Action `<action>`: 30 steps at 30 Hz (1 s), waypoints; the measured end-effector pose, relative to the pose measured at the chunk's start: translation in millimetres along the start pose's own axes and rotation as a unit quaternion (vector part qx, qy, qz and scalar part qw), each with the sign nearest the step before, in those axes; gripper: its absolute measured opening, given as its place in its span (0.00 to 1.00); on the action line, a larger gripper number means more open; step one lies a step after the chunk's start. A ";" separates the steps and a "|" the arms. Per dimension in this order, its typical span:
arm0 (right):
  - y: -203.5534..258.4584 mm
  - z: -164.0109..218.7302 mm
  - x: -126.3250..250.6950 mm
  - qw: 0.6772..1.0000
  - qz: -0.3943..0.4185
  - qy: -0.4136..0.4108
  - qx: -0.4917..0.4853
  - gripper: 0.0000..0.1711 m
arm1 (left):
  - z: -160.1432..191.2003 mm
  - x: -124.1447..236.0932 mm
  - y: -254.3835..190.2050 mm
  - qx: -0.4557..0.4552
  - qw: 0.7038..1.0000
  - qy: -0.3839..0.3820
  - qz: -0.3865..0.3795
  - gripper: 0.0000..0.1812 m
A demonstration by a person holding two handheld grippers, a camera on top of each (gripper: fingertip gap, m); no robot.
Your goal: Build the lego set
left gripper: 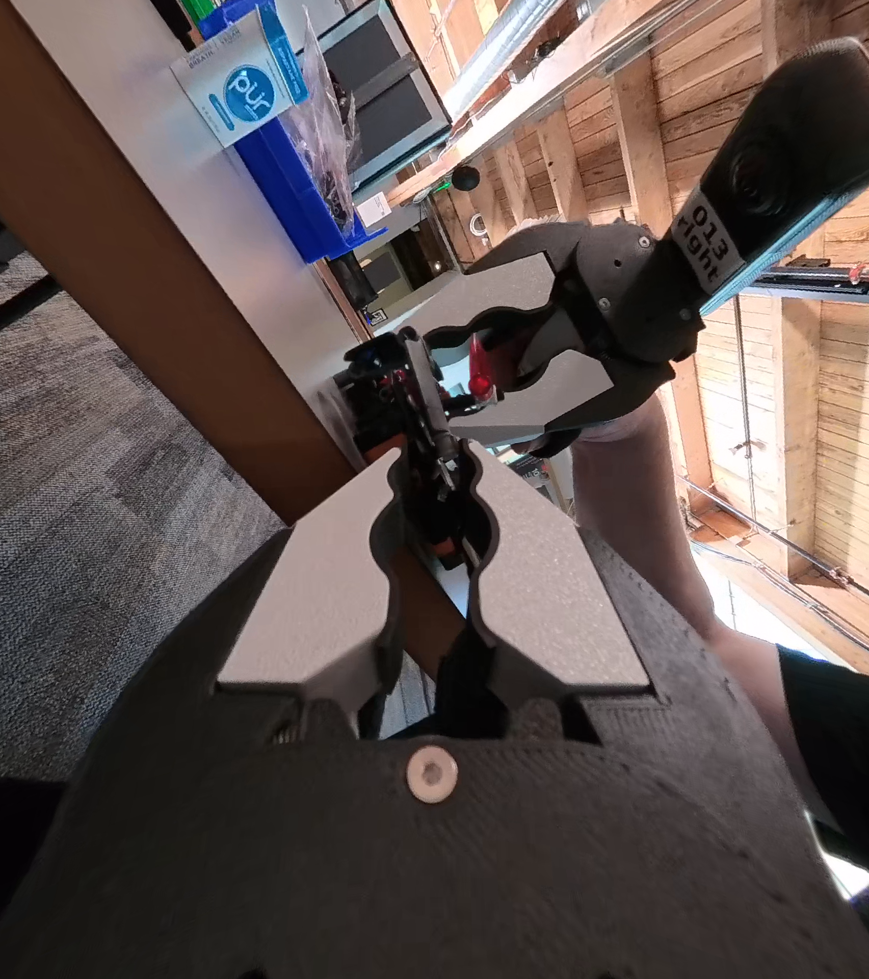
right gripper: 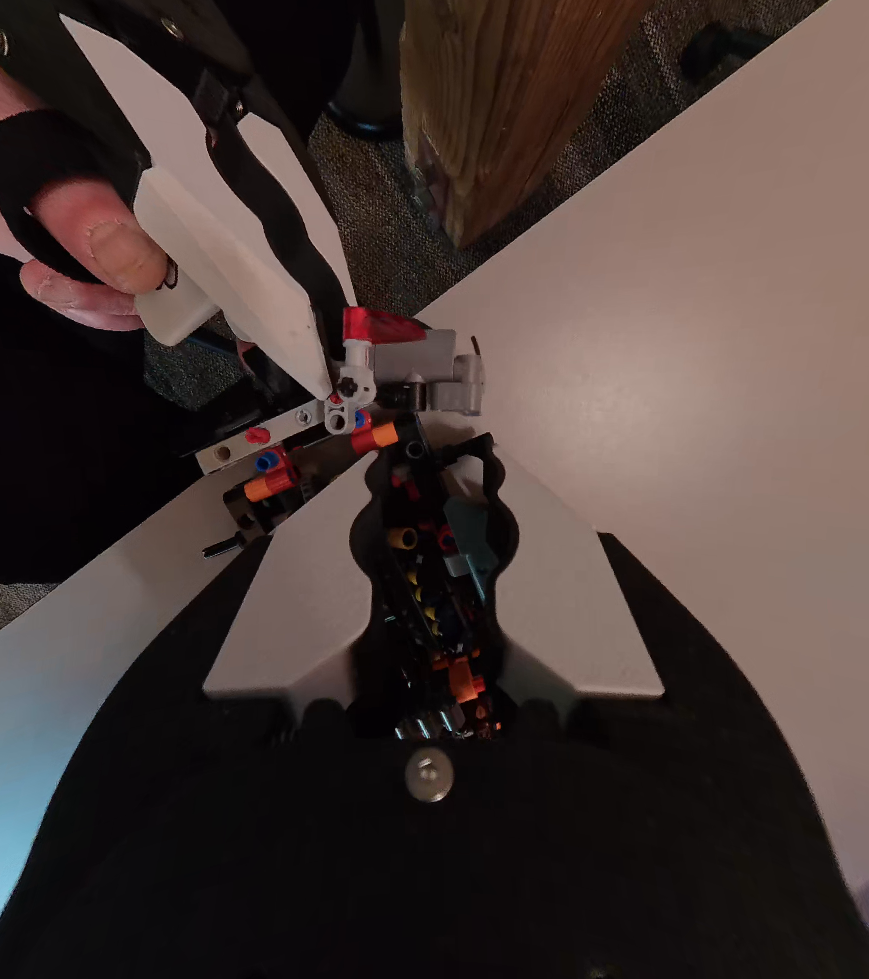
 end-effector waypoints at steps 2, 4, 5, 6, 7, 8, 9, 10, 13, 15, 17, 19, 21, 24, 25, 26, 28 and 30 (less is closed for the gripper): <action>0.0 0.3 0.0 1.000 0.000 -0.002 0.000 0.19 | 0.3 0.8 -0.7 -0.009 1.000 0.002 -0.008 0.09; -0.1 0.5 -0.1 1.000 0.000 -0.003 0.000 0.19 | 1.2 1.2 -0.2 -0.014 1.000 0.002 -0.010 0.09; -0.1 0.5 -0.1 1.000 0.000 -0.003 0.001 0.19 | 1.4 1.0 -0.6 -0.020 1.000 0.002 -0.012 0.09; -0.1 0.5 0.0 1.000 0.000 -0.004 0.001 0.19 | 1.0 0.7 -1.6 -0.030 0.999 0.006 -0.018 0.09; 0.0 0.6 -0.1 1.000 0.000 -0.004 0.000 0.19 | 0.5 0.5 -2.5 -0.037 0.999 0.010 -0.023 0.08; 0.0 0.8 -0.1 1.000 0.001 -0.005 0.000 0.19 | 0.5 0.2 -3.1 -0.041 0.999 0.011 -0.026 0.09; 0.1 0.8 -0.1 1.000 0.001 -0.005 0.000 0.19 | 0.7 0.2 -2.8 -0.040 0.999 0.010 -0.025 0.09; 0.0 1.0 -0.1 1.000 0.001 -0.006 0.000 0.19 | 0.2 0.3 -1.6 -0.034 0.999 0.010 -0.020 0.09; -0.1 1.4 -0.1 1.000 0.001 -0.008 -0.001 0.19 | -0.2 0.0 -0.1 -0.046 0.999 0.011 -0.012 0.08; -0.3 1.5 -0.1 1.000 0.001 -0.008 0.000 0.19 | 0.6 0.6 1.6 -0.056 0.998 0.009 -0.002 0.08; -0.3 1.8 -0.1 1.000 0.001 -0.011 0.001 0.19 | 0.1 0.5 1.2 -0.064 0.998 0.013 0.001 0.08; -0.2 2.0 0.0 1.000 0.001 -0.012 0.001 0.19 | 0.1 1.4 1.5 -0.082 0.996 0.018 0.006 0.08; -0.3 2.3 0.0 1.000 0.000 -0.014 0.001 0.19 | -0.6 0.6 -0.4 -0.091 0.996 0.016 0.011 0.08; -0.7 2.5 0.0 1.000 0.000 -0.016 0.001 0.19 | -1.6 0.6 2.0 -0.092 0.995 0.021 0.015 0.08; -0.8 2.7 -0.1 1.000 0.000 -0.016 0.001 0.19 | -1.6 1.0 2.7 -0.087 0.996 0.020 0.020 0.08; -0.7 2.7 -0.1 1.000 0.000 -0.017 0.001 0.19 | -1.6 0.9 2.9 -0.086 0.996 0.020 0.020 0.08; -1.1 2.7 -0.1 1.000 0.000 -0.018 0.001 0.19 | -2.2 0.0 3.1 -0.087 0.996 0.020 0.020 0.08; -1.7 2.7 -0.3 1.000 0.000 -0.018 0.000 0.19 | -2.7 0.1 4.1 -0.085 0.996 0.017 0.022 0.08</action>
Point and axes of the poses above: each gripper's, where its closed fingertips meet, x back along the fingers, z out of its underside, y = z × x across the jaws, the point moved 9 cm from there along x, back along the fingers, and after that the axes turned 9 degrees about z, right-handed, at the moved point
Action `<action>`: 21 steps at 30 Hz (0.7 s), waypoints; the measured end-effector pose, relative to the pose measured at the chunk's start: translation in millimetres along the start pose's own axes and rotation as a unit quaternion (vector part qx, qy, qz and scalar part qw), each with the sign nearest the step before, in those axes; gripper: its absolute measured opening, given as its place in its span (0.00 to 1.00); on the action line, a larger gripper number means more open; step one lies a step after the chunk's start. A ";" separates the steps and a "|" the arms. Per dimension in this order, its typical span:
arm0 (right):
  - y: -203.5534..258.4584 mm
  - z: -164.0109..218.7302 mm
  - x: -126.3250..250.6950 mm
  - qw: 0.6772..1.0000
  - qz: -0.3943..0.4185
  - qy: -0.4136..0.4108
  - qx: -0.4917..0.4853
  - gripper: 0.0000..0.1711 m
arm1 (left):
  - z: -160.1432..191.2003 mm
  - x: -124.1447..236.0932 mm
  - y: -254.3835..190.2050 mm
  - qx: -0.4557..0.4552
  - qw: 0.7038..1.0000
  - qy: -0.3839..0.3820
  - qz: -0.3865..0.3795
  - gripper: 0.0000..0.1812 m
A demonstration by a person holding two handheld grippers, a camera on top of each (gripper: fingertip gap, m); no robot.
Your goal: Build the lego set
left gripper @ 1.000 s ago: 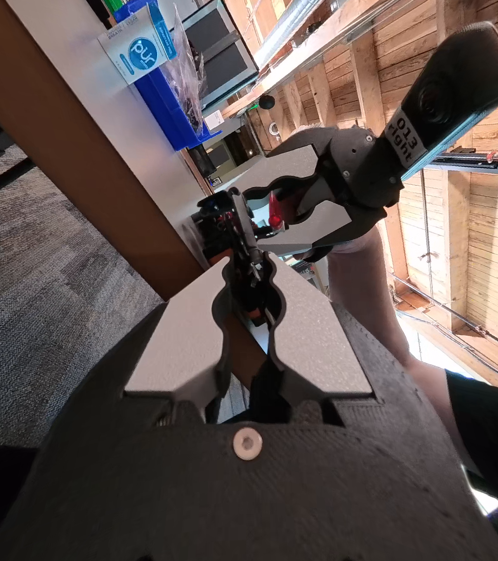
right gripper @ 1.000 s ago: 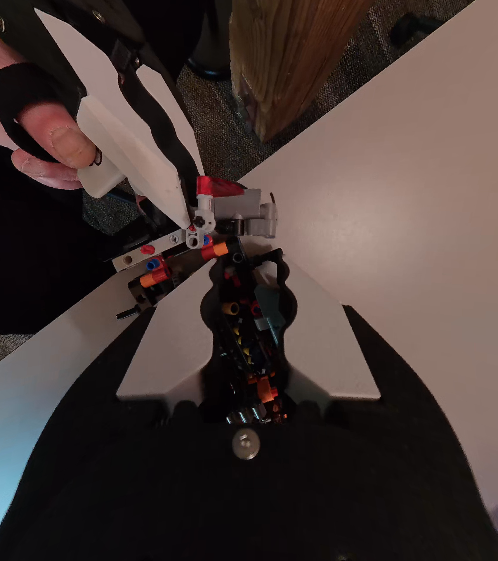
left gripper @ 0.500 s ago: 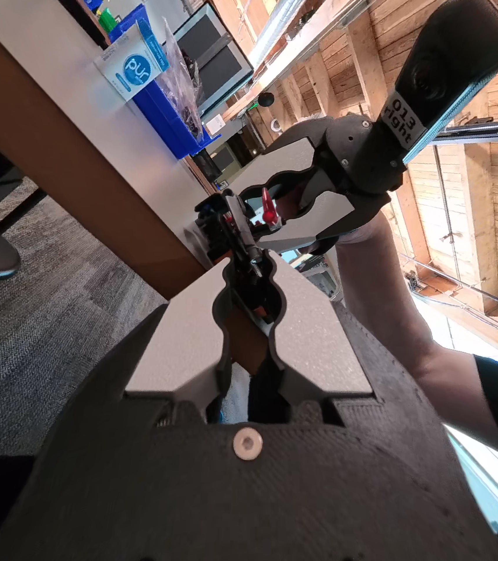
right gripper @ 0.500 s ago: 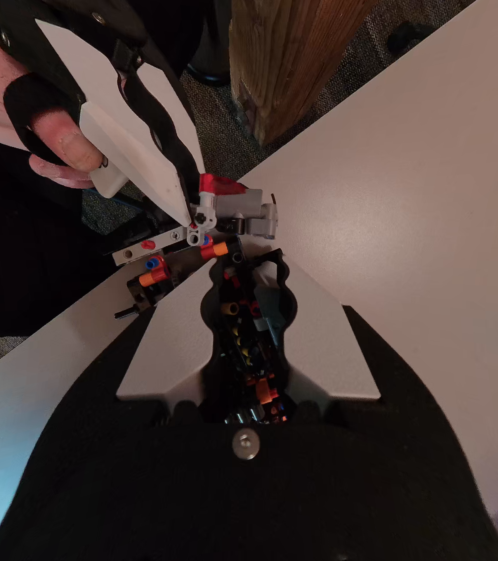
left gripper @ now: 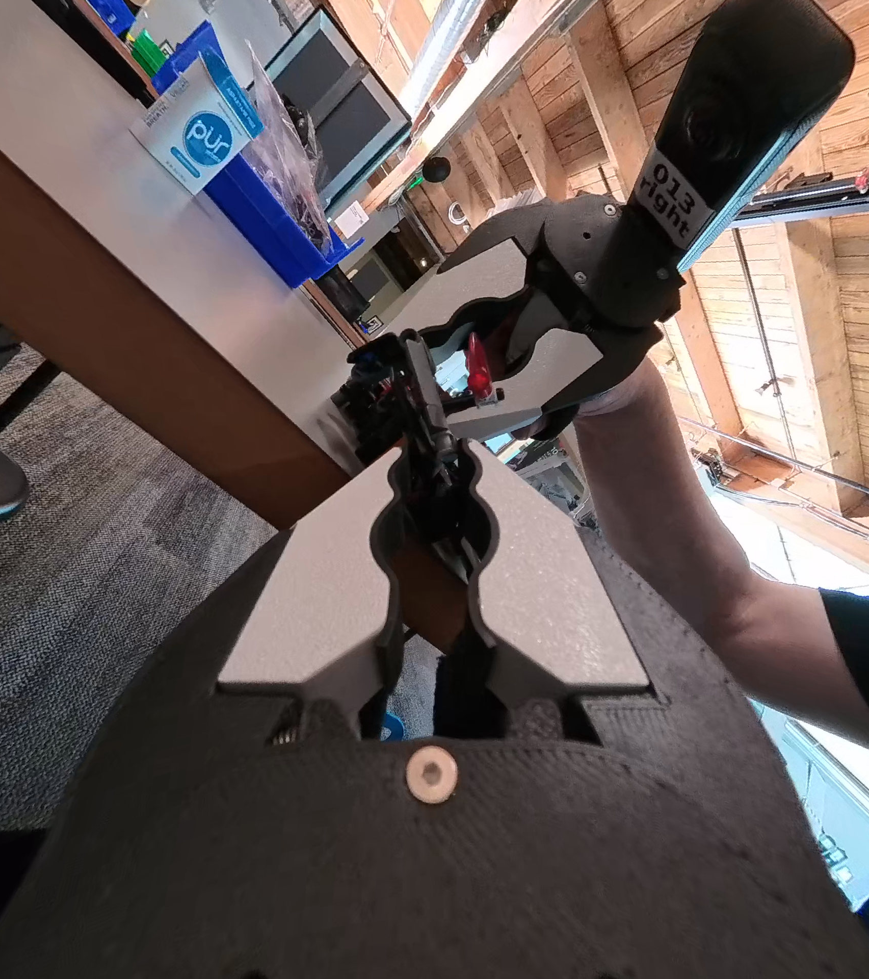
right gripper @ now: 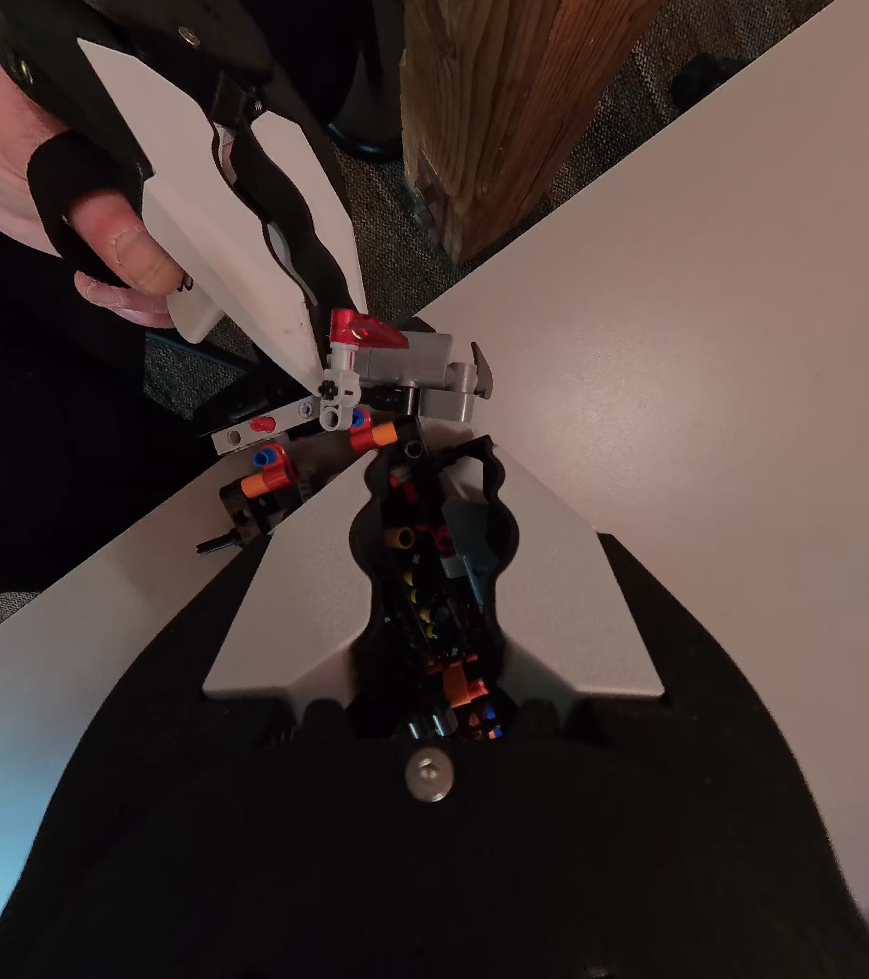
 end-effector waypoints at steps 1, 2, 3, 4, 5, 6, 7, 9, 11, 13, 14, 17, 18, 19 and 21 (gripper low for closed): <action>-0.1 0.0 0.0 1.000 0.000 0.000 0.000 0.19 | -0.1 0.0 0.3 0.002 1.000 0.000 0.001 0.08; -0.2 0.0 0.0 1.000 0.000 -0.001 0.000 0.19 | -0.2 0.0 0.4 0.004 1.000 -0.001 0.000 0.08; -0.1 0.2 0.0 1.000 0.000 -0.001 0.000 0.19 | 0.0 -0.3 -0.2 0.004 1.000 -0.003 -0.001 0.08; -0.2 0.3 0.1 1.000 0.000 -0.002 -0.001 0.19 | 0.2 -0.9 -0.4 0.009 1.000 -0.004 0.000 0.08; -0.2 0.3 0.1 1.000 0.000 -0.002 -0.001 0.20 | -0.1 -0.8 0.4 0.021 1.000 -0.008 0.002 0.08; -0.3 0.4 0.0 1.000 0.001 -0.002 -0.002 0.19 | -0.4 -1.0 0.9 0.030 0.999 -0.010 0.002 0.08; -0.6 0.5 0.1 1.000 0.001 -0.002 -0.002 0.20 | -0.7 -1.4 0.5 0.035 0.999 -0.010 -0.003 0.08; -0.9 0.7 0.0 1.000 0.001 -0.002 -0.003 0.19 | -0.7 -1.7 -0.1 0.047 0.999 -0.014 -0.009 0.08; -1.0 0.7 0.0 1.000 0.001 -0.001 -0.003 0.20 | 0.1 -1.3 0.3 0.057 0.998 -0.019 -0.010 0.08; -1.1 0.9 0.0 1.000 0.002 -0.002 -0.003 0.19 | 0.7 -1.5 -0.2 0.066 0.997 -0.025 -0.014 0.08; -1.1 0.9 0.1 1.000 0.002 -0.002 -0.004 0.19 | 1.3 -1.5 -0.6 0.064 0.997 -0.027 -0.016 0.08; -1.0 0.9 0.0 1.000 0.002 -0.002 -0.004 0.20 | 1.8 -1.5 -1.4 0.060 0.998 -0.028 -0.023 0.08; -1.1 0.9 0.0 1.000 0.002 -0.001 -0.004 0.20 | 2.2 -1.6 -1.7 0.056 0.998 -0.030 -0.027 0.08; -1.3 1.0 0.0 1.000 0.002 -0.001 -0.005 0.19 | 2.6 -1.9 -1.8 0.057 0.997 -0.034 -0.030 0.08; -1.5 1.4 0.0 1.000 0.002 -0.001 -0.006 0.19 | 3.9 -2.2 -2.4 0.048 0.998 -0.038 -0.034 0.08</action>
Point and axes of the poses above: each gripper's, where its closed fingertips meet, x back along the fingers, z out of its underside, y = z × x across the jaws, the point moved 9 cm from there along x, back along the fingers, and after that the axes turned 9 degrees about z, right-handed, at the moved point
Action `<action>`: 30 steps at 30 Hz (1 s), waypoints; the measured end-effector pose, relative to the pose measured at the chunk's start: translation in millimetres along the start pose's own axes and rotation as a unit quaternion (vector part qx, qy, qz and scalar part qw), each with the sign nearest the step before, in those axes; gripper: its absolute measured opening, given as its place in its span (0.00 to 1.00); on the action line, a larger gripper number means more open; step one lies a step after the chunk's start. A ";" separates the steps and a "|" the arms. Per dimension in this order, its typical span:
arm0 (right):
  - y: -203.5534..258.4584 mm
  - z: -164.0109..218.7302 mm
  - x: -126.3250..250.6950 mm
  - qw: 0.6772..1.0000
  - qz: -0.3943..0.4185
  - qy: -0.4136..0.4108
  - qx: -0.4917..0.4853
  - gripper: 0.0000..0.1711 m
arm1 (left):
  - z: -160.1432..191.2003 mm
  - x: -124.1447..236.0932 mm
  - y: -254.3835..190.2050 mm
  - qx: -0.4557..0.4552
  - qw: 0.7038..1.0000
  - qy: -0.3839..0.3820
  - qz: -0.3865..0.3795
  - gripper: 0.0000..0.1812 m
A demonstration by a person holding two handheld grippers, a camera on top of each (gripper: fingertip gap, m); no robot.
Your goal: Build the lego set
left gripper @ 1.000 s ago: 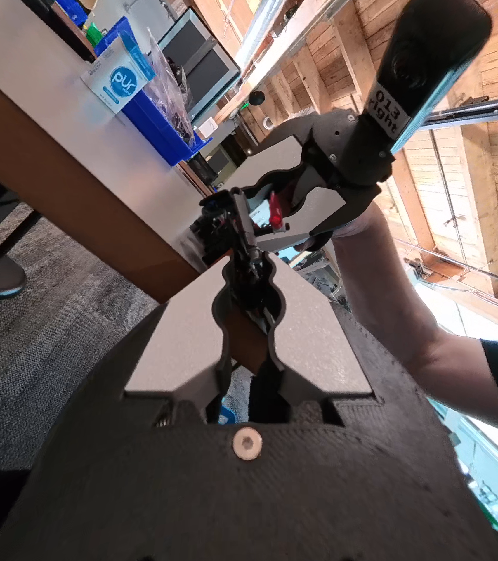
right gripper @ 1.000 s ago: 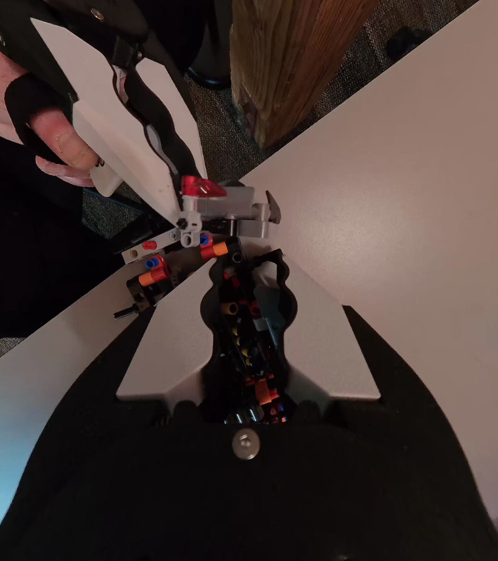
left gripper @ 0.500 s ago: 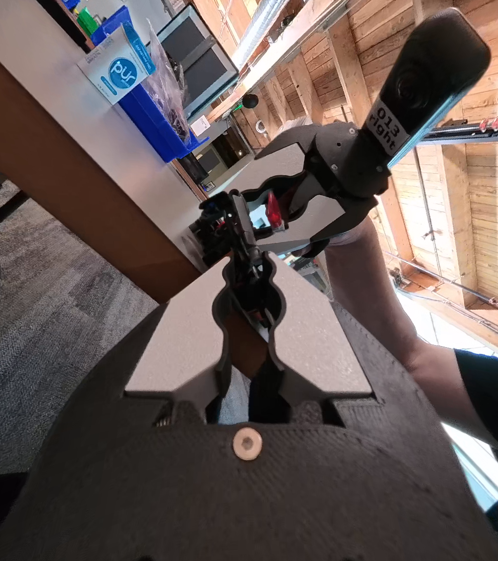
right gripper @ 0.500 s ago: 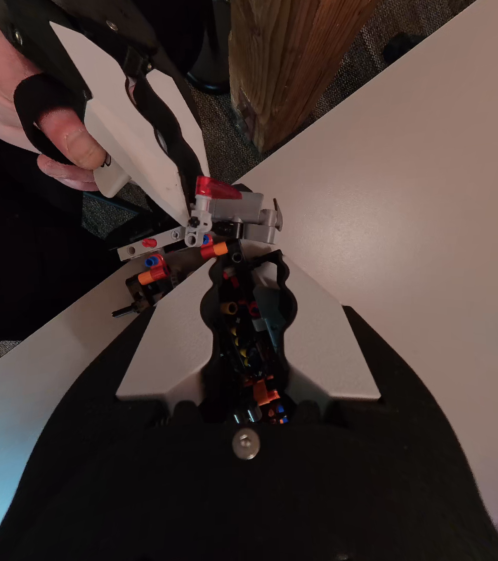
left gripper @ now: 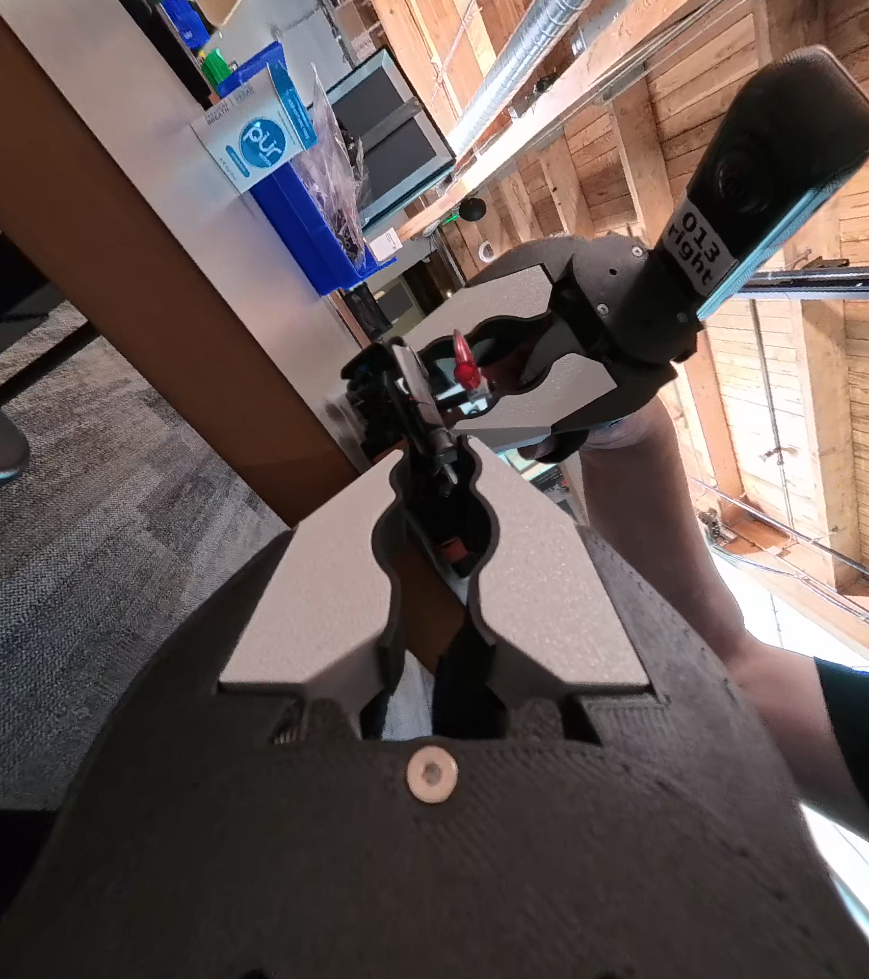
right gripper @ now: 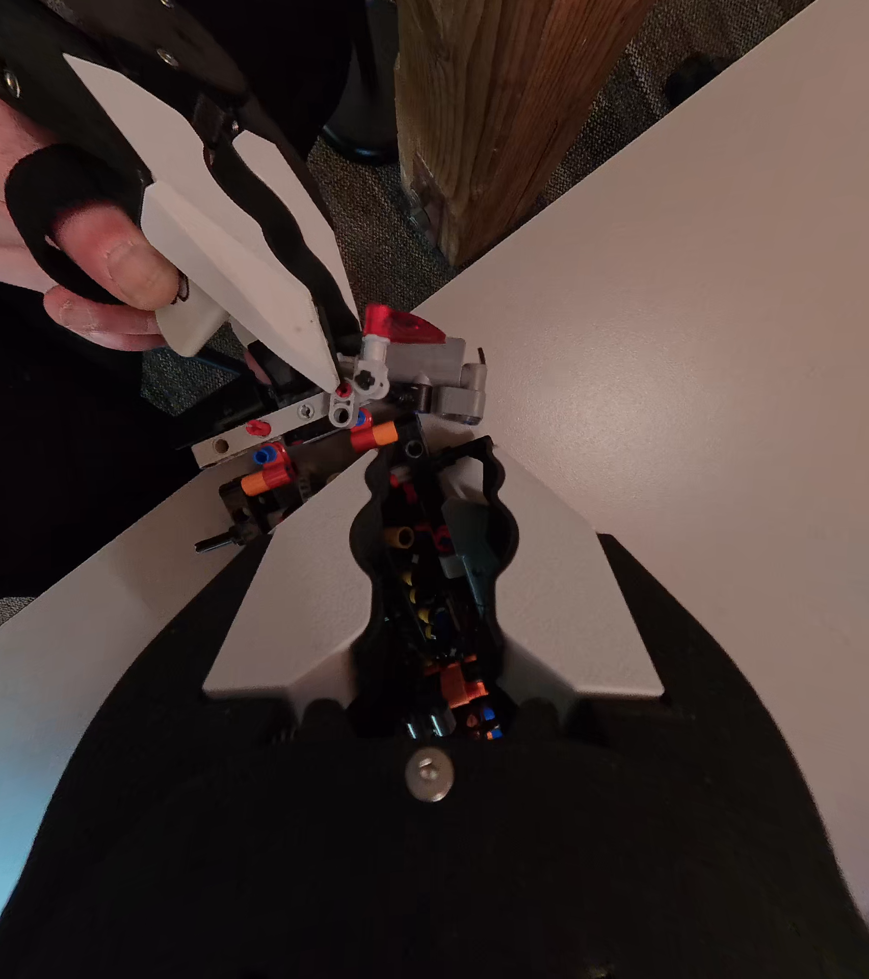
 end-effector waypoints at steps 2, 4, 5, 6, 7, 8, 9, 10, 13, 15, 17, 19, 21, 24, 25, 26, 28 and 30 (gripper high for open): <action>-0.1 0.3 0.1 1.000 0.001 -0.001 -0.001 0.19 | 0.3 -0.4 -0.5 -0.010 1.000 -0.001 -0.004 0.08; -0.2 0.5 0.2 1.000 0.001 -0.001 -0.001 0.19 | 1.3 -0.2 0.1 -0.014 1.000 -0.004 -0.004 0.08; -0.2 0.8 0.3 1.000 0.001 -0.002 -0.001 0.19 | 1.2 -0.4 -0.3 -0.014 1.000 -0.005 -0.007 0.08; -0.3 1.0 0.3 1.000 0.002 -0.001 -0.002 0.19 | 1.2 -0.9 -1.0 -0.015 1.000 -0.005 -0.011 0.08; -0.4 1.1 0.4 1.000 0.002 -0.001 -0.003 0.19 | 1.3 -1.4 -1.3 -0.015 1.000 -0.004 -0.012 0.08; -0.7 1.2 0.5 1.000 0.002 0.001 -0.003 0.19 | 1.0 -1.6 -0.5 -0.005 1.000 -0.004 -0.008 0.08; -1.0 1.1 0.7 1.000 0.002 0.002 -0.004 0.19 | 0.5 -1.8 0.0 0.006 1.000 -0.004 -0.006 0.08; -1.1 0.9 1.0 1.000 0.002 0.005 -0.002 0.19 | 0.1 -2.4 -0.4 0.009 1.000 -0.002 -0.007 0.08; 0.0 0.9 2.8 1.000 0.020 0.005 0.007 0.19 | -1.5 -3.2 -0.4 0.011 1.000 0.003 -0.006 0.08; 1.2 2.3 4.9 0.999 0.041 0.001 0.007 0.20 | -2.2 -4.3 -0.7 0.008 1.000 0.007 -0.009 0.08; 6.3 3.5 12.5 0.998 0.064 -0.017 0.017 0.15 | -3.2 -3.7 0.9 0.016 1.000 0.005 -0.012 0.08; 10.8 5.1 21.0 0.997 0.069 -0.035 0.005 0.14 | -3.6 -3.0 1.7 0.013 1.000 0.008 -0.014 0.08; 14.8 6.8 26.4 0.996 0.070 -0.049 0.004 0.11 | -4.0 -3.0 1.9 0.021 1.000 0.006 -0.013 0.08; 24.5 5.6 27.7 0.996 0.049 -0.073 0.017 0.08 | -5.1 -3.4 2.3 0.021 1.000 0.009 -0.013 0.08; 26.5 4.8 26.4 0.996 0.051 -0.076 0.024 0.08 | -5.6 -3.4 2.5 0.024 1.000 0.008 -0.013 0.08; 27.9 3.4 24.8 0.995 0.054 -0.079 0.030 0.07 | -5.9 -3.5 2.6 0.025 1.000 0.008 -0.012 0.08; 28.1 0.6 20.8 0.995 0.056 -0.080 0.035 0.08 | -6.3 -3.5 2.9 0.029 0.999 0.008 -0.010 0.08; 27.8 -0.8 15.9 0.995 0.055 -0.077 0.036 0.06 | -6.5 -3.4 3.3 0.031 0.999 0.008 -0.008 0.08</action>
Point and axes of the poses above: each gripper's, where its closed fingertips meet, x back along the fingers, z out of its underside, y = z × x across the jaws, the point moved 9 cm from there along x, back along the fingers, and after that the axes turned 9 degrees about z, right-handed, at the moved point
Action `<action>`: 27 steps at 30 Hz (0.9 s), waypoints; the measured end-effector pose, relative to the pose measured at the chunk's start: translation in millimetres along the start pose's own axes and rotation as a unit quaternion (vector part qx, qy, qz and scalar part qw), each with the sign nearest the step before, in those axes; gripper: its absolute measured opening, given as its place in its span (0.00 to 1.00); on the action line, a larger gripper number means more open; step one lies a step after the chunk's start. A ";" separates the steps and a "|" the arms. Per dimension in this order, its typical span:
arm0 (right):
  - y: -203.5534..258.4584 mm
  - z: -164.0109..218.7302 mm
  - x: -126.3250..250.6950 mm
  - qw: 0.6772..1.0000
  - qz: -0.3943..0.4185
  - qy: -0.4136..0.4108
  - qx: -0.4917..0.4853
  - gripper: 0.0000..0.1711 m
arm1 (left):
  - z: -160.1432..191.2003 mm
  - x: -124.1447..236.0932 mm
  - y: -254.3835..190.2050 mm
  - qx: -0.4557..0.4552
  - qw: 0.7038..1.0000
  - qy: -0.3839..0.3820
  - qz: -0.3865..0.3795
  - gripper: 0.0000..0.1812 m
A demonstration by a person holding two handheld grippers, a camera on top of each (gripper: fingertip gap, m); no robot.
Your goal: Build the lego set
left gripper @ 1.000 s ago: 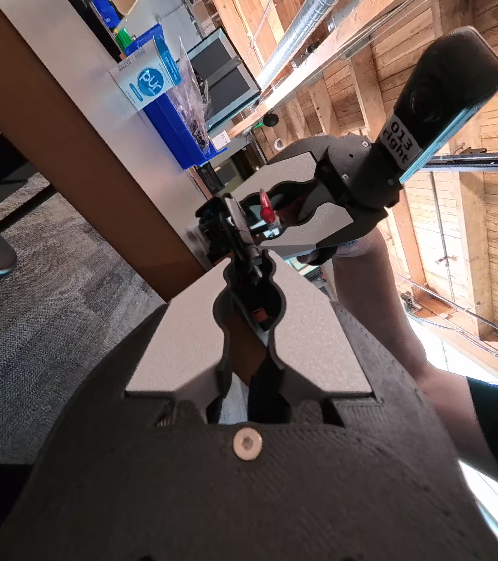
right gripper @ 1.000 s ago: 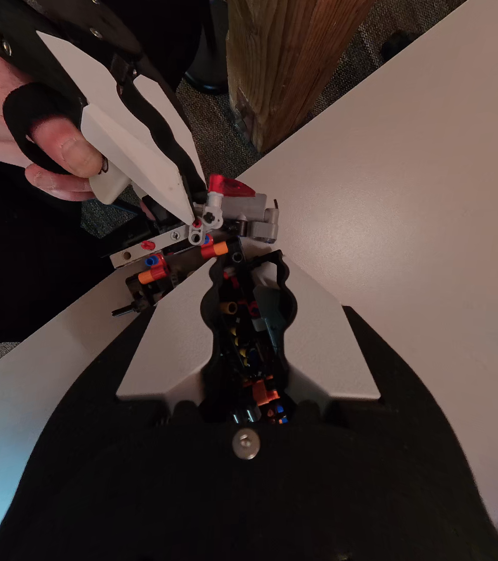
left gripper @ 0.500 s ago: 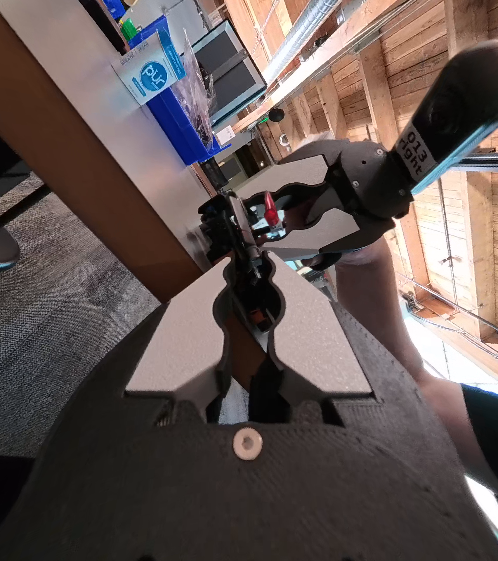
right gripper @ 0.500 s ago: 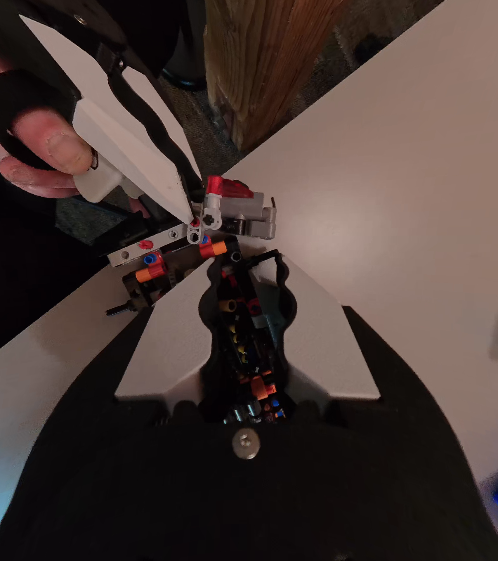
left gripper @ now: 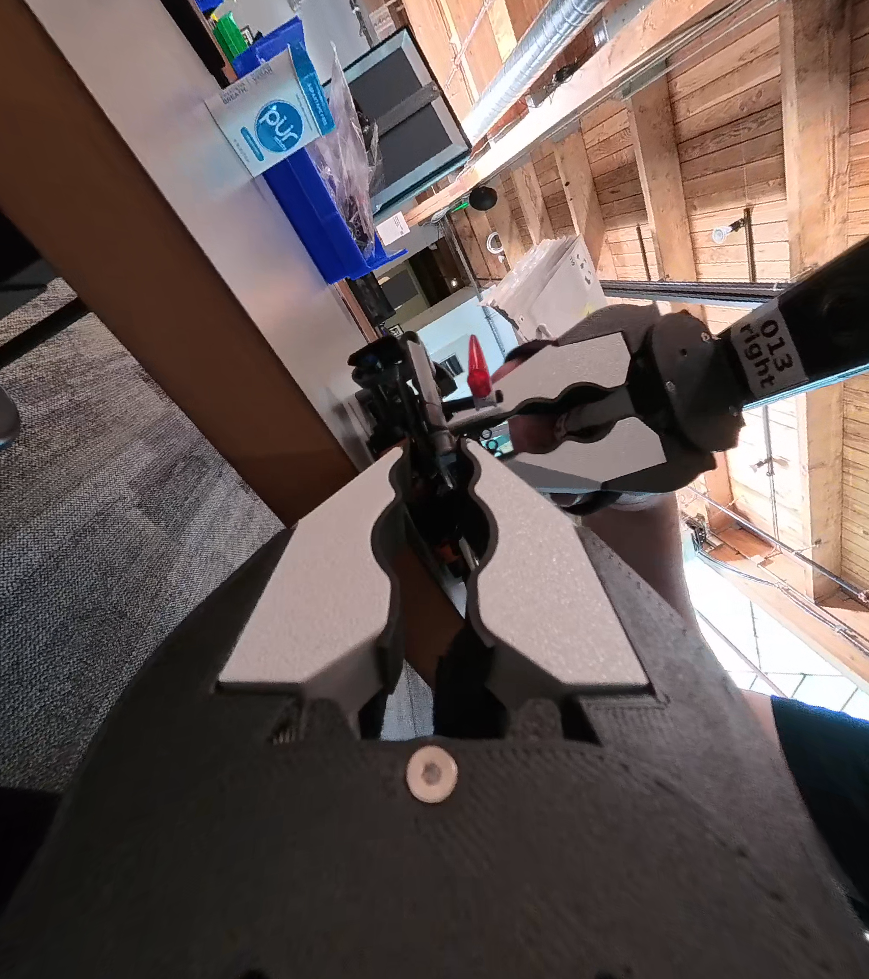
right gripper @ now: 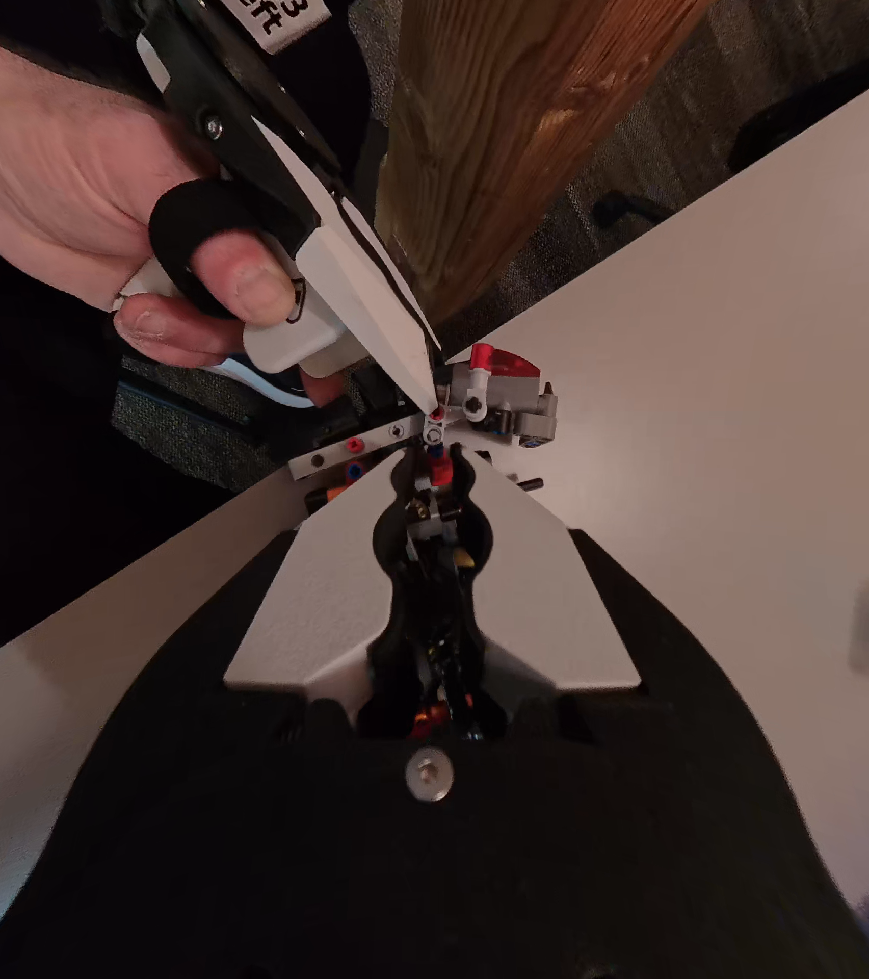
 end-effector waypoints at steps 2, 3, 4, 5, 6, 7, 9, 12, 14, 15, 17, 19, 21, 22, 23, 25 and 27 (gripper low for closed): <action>0.3 -0.3 -3.9 1.000 -0.007 -0.001 -0.007 0.04 | -0.3 0.2 0.2 0.003 1.000 0.000 0.000 0.08; -0.5 -0.6 -4.2 1.000 -0.009 -0.007 -0.013 0.04 | -0.6 0.3 0.3 0.004 1.000 0.001 0.001 0.08; -1.6 -0.5 -4.0 1.000 -0.013 -0.012 -0.021 0.03 | -0.8 0.4 0.6 0.006 1.000 0.001 0.003 0.08; -2.1 0.1 -4.3 0.999 -0.019 -0.015 -0.026 0.03 | -0.8 0.4 0.6 0.006 1.000 0.001 0.003 0.08; -2.5 0.6 -4.5 0.999 -0.024 -0.018 -0.031 0.03 | -0.7 0.4 0.6 0.006 1.000 0.001 0.003 0.08; -3.1 1.1 -4.6 0.999 -0.028 -0.021 -0.040 0.03 | -0.8 0.5 0.7 0.008 1.000 0.001 0.004 0.08; -4.5 2.3 -5.0 0.997 -0.035 -0.026 -0.057 0.05 | -1.1 0.5 0.8 0.008 1.000 0.003 0.006 0.08; -4.3 1.4 -7.2 0.995 -0.051 -0.033 -0.080 0.05 | -1.1 0.4 0.5 0.009 1.000 0.006 0.006 0.08; -4.9 1.4 -7.8 0.995 -0.048 -0.033 -0.084 0.03 | -1.4 0.6 0.3 0.005 1.000 0.009 0.004 0.08; -5.4 1.5 -7.7 0.994 -0.050 -0.033 -0.088 0.03 | -1.8 0.4 0.1 0.003 1.000 0.012 0.003 0.08; -6.1 2.3 -7.8 0.993 -0.054 -0.037 -0.096 0.03 | -3.1 0.4 0.4 0.003 1.000 0.017 0.004 0.08; -7.1 3.3 -7.6 0.992 -0.058 -0.042 -0.102 0.03 | -4.1 -0.1 -0.4 -0.002 1.000 0.024 0.003 0.08; -9.6 4.8 -7.5 0.990 -0.057 -0.050 -0.116 0.02 | -6.9 1.6 -1.6 -0.014 0.999 0.027 -0.009 0.11; -11.1 5.7 -7.1 0.989 -0.059 -0.055 -0.124 0.03 | -8.8 3.8 -3.0 -0.030 0.999 0.029 -0.016 0.13; -12.5 6.5 -6.7 0.988 -0.057 -0.059 -0.129 0.03 | -9.9 6.2 -4.7 -0.042 0.998 0.033 -0.022 0.14; -14.6 7.1 -5.0 0.987 -0.050 -0.067 -0.139 0.03 | -9.9 9.5 -8.3 -0.051 0.997 0.044 -0.034 0.16; -15.8 5.8 -1.8 0.986 -0.039 -0.077 -0.144 0.03 | -8.0 10.2 -12.3 -0.047 0.997 0.058 -0.037 0.20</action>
Point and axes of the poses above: each gripper's, where its closed fingertips meet, x back along the fingers, z out of its underside, y = z × x across the jaws, the point moved 9 cm from there along x, back along the fingers, and after that the axes turned 9 degrees about z, right-handed, at the moved point
